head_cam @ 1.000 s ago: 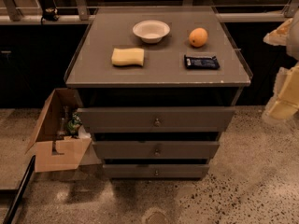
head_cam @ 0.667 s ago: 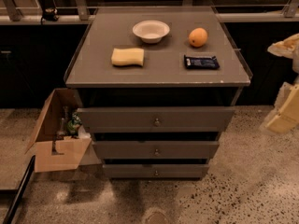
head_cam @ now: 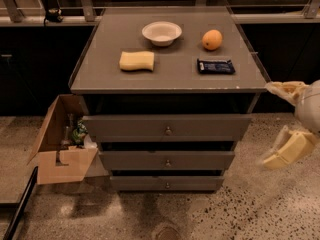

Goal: Open bottom drawer

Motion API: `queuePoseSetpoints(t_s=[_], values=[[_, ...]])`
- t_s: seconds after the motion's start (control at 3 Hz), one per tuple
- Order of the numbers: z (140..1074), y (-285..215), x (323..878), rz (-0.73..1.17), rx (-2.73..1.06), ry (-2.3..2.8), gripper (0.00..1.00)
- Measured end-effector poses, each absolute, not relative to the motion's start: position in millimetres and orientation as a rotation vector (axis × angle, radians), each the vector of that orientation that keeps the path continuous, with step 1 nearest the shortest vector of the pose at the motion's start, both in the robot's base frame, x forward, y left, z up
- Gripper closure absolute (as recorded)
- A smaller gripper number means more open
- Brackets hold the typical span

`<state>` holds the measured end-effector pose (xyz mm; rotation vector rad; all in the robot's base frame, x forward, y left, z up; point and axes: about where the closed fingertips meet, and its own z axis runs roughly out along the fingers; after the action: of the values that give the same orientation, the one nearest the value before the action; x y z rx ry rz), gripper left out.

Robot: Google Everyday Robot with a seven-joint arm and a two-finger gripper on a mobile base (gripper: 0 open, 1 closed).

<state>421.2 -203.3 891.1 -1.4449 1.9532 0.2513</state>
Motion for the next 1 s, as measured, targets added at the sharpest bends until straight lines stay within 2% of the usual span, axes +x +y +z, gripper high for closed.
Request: queuePoseSetpoints(t_s=[0.33,1.0], values=[[855.2,-186.7,433.3,0.353,-1.447,1.926,0.0],[843.1,-182.5,440.0,0.369,-1.387,1.853,0.0]])
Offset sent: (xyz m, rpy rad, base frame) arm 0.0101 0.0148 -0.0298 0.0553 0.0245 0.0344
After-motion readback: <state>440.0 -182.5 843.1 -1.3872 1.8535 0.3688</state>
